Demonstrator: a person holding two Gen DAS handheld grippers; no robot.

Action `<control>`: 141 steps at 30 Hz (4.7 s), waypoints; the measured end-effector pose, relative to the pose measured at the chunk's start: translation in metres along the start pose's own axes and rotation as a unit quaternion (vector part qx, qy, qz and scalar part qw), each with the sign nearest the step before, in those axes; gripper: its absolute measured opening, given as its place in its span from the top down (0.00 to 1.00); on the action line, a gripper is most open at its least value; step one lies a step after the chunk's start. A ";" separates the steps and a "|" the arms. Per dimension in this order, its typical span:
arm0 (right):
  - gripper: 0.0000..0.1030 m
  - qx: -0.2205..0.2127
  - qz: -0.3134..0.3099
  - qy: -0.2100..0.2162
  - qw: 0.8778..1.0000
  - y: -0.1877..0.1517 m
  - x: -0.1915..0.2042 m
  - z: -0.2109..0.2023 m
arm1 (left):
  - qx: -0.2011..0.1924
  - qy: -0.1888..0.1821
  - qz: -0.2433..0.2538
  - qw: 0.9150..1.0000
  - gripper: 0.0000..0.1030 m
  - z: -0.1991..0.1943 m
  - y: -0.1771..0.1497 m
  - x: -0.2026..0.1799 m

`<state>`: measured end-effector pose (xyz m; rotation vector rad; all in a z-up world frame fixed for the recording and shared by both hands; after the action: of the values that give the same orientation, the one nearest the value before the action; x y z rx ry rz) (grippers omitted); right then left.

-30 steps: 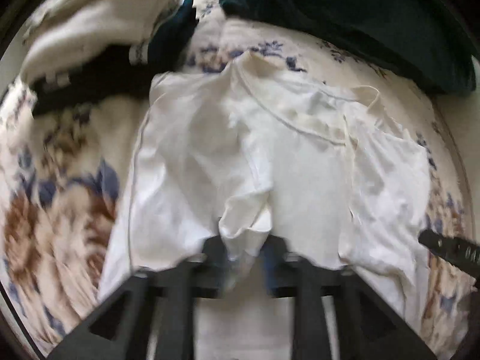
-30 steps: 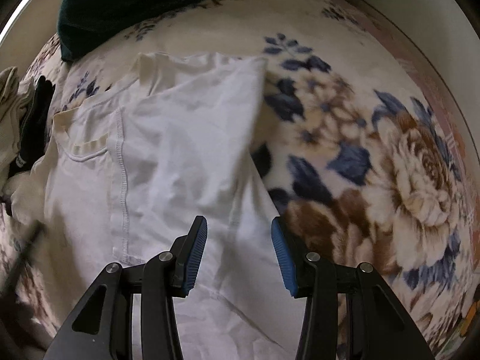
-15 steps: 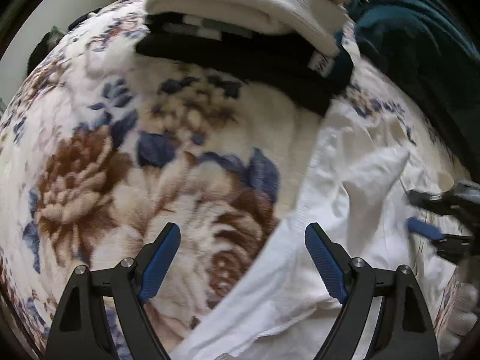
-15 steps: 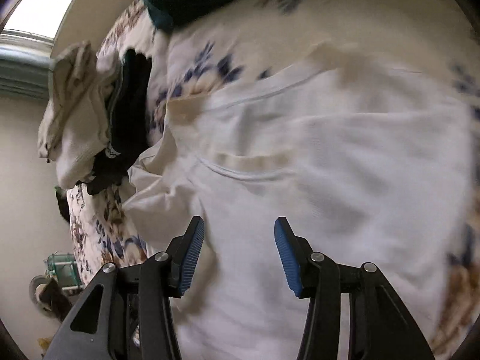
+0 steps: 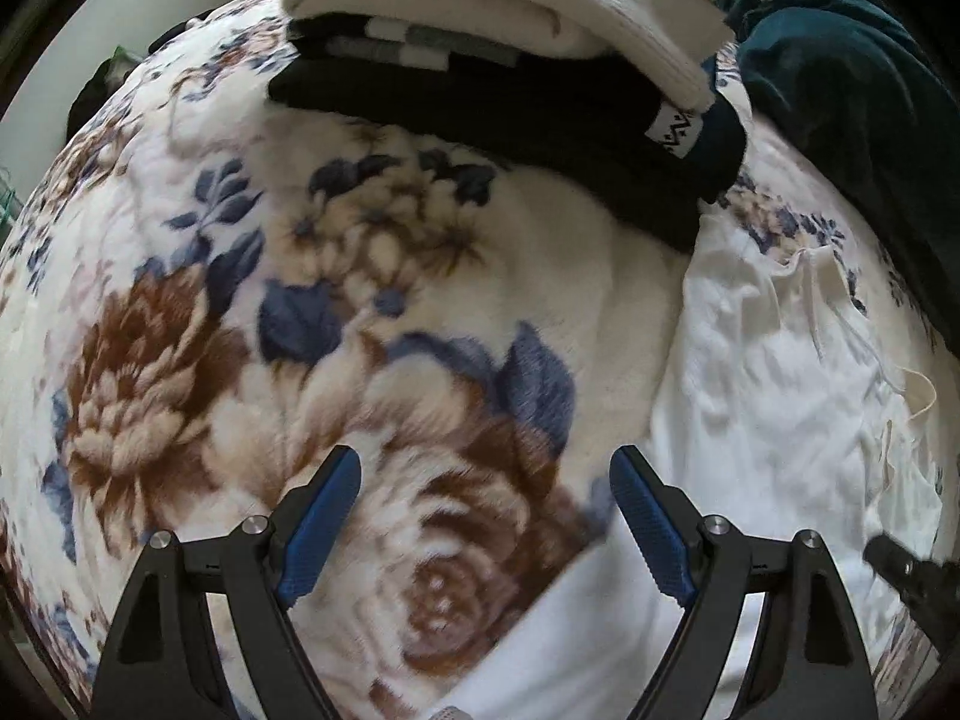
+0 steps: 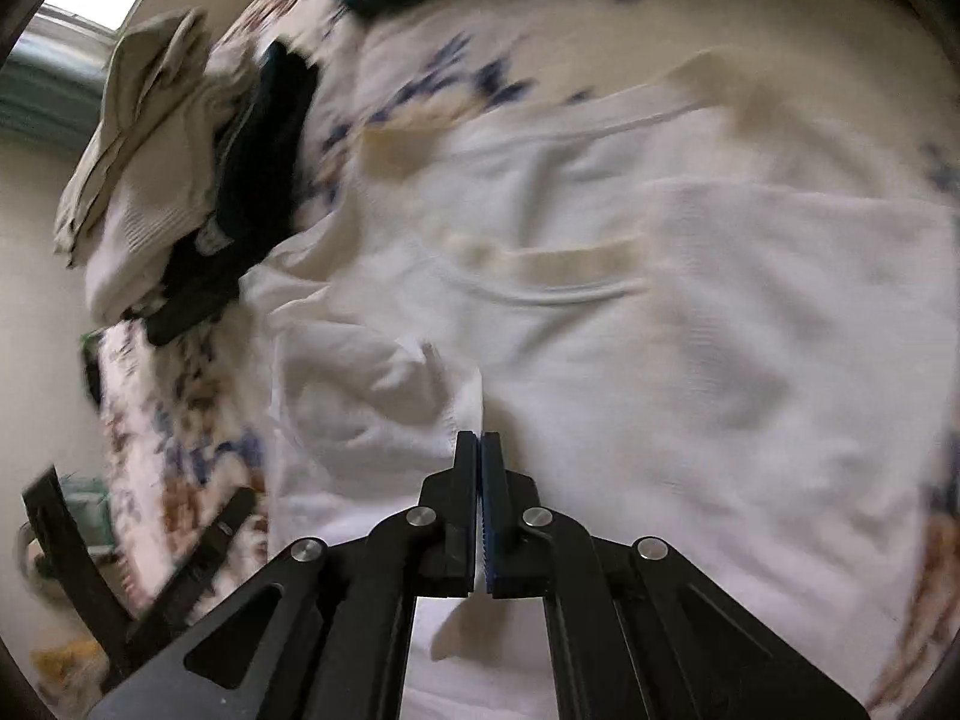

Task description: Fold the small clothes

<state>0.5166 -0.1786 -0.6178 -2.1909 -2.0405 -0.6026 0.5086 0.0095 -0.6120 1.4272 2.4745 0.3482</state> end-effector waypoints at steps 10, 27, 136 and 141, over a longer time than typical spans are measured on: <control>0.44 0.023 0.106 0.071 0.992 0.022 -0.049 -0.006 | 0.000 0.008 0.041 0.999 0.18 0.002 0.000 -0.016; 0.96 -0.060 -0.003 -0.019 0.998 0.061 -0.025 -0.024 | -0.007 0.018 0.035 0.999 0.18 0.006 0.013 -0.020; 0.02 0.054 0.029 0.151 0.987 -0.053 -0.255 -0.114 | 0.139 -0.006 0.229 0.964 0.93 -0.168 -0.447 -0.059; 0.28 0.048 0.051 0.190 0.979 0.009 -0.240 -0.049 | 0.135 -0.019 0.218 0.966 0.94 -0.180 -0.420 -0.049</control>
<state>0.5065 -0.4213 -0.6525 -1.9317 -1.7147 -0.8194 0.1314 -0.2514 -0.5782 2.0735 2.2230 0.0616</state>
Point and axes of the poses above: each gripper's, at about its wrist camera, not at the fingertips, and z roughly the way its jaws point, x to its left, y to its top, the point moved 7 cm from there along z, roughly the way its jaws point, and after that the axes turned 9 degrees about -z, right-handed, at the moved point
